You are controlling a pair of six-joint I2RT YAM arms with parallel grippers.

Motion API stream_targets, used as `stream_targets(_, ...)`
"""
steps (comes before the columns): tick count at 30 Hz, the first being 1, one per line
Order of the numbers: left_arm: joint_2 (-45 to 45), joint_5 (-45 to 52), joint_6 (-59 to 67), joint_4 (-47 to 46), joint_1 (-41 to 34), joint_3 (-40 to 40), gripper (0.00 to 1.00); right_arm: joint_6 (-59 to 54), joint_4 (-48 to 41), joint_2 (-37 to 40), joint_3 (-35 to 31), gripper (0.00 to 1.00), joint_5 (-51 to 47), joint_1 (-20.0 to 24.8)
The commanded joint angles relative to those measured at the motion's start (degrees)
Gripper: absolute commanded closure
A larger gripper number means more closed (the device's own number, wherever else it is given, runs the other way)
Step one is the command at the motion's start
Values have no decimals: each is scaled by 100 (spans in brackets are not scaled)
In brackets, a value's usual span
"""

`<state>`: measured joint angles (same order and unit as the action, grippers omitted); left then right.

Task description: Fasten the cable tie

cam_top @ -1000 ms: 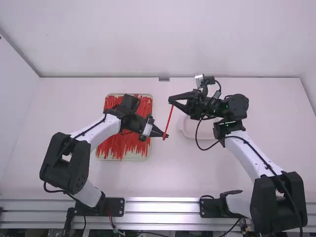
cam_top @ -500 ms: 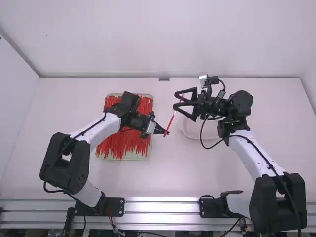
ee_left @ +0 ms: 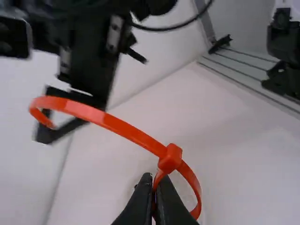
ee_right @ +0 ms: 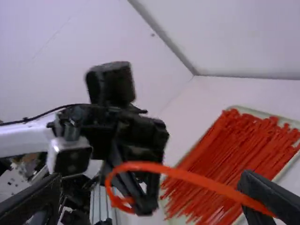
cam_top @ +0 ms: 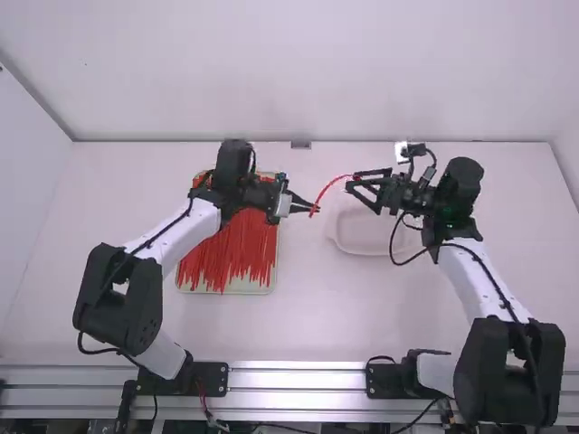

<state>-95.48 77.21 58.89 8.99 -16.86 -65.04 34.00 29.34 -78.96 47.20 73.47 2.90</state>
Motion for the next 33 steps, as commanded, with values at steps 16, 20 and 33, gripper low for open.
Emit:
stream_targets(16,-20,-337,-2127,1652,2,-133,98,-74,1307,68,-105,2,-125,-680)
stream_targets(20,-20,-337,-2212,1720,4,-133,98,385,2236,68,-105,1,-138,-986)
stream_targets(33,-20,476,-2658,2428,2,-133,97,695,2839,68,-105,1,-345,-1233)
